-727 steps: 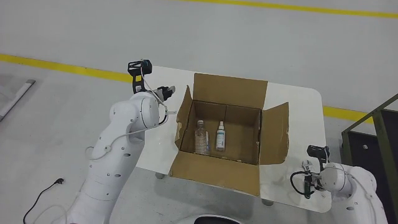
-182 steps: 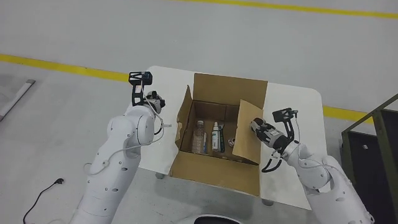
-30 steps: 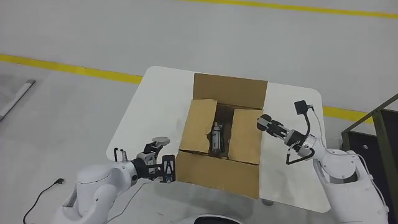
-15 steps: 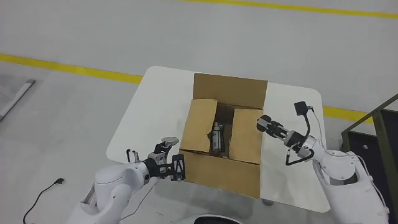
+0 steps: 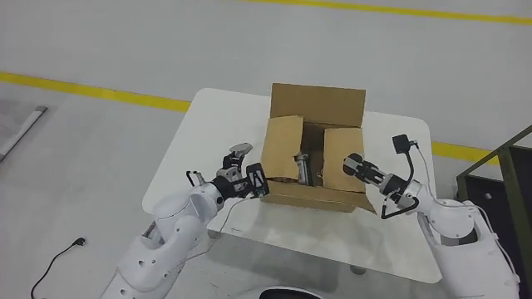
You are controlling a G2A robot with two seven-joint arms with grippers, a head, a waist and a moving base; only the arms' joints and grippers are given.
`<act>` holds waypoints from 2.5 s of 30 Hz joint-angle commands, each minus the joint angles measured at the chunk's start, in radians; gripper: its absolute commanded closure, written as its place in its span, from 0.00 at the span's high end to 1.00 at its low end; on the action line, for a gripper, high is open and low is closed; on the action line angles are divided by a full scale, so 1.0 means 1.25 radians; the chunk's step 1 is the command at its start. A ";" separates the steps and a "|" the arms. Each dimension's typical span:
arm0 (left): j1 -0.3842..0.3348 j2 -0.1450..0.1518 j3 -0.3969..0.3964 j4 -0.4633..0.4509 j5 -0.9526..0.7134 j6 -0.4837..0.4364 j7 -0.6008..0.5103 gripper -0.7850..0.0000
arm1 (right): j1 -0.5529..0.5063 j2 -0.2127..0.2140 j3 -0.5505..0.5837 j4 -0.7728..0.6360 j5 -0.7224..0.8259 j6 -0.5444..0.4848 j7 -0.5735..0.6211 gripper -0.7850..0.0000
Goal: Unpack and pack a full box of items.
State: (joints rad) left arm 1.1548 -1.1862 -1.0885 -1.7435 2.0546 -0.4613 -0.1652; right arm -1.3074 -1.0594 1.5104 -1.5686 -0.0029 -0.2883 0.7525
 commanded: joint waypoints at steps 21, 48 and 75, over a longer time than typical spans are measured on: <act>-0.107 -0.042 0.089 0.096 -0.031 0.056 -0.017 1.00 | 0.081 0.008 -0.030 0.107 -0.009 0.052 0.082 0.00; -0.068 -0.039 0.105 0.112 -0.160 -0.084 0.136 0.00 | 0.078 0.011 -0.058 0.081 0.004 0.067 0.063 0.00; 0.020 -0.004 0.030 -0.083 -0.240 -0.325 0.040 0.00 | -0.003 0.043 0.111 -0.043 0.046 0.102 0.086 0.00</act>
State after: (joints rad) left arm 1.1690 -1.1945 -1.0405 -1.8369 1.7538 -0.8600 -0.1065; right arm -1.3088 -1.0065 1.6482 -1.6190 0.0528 -0.1612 0.8601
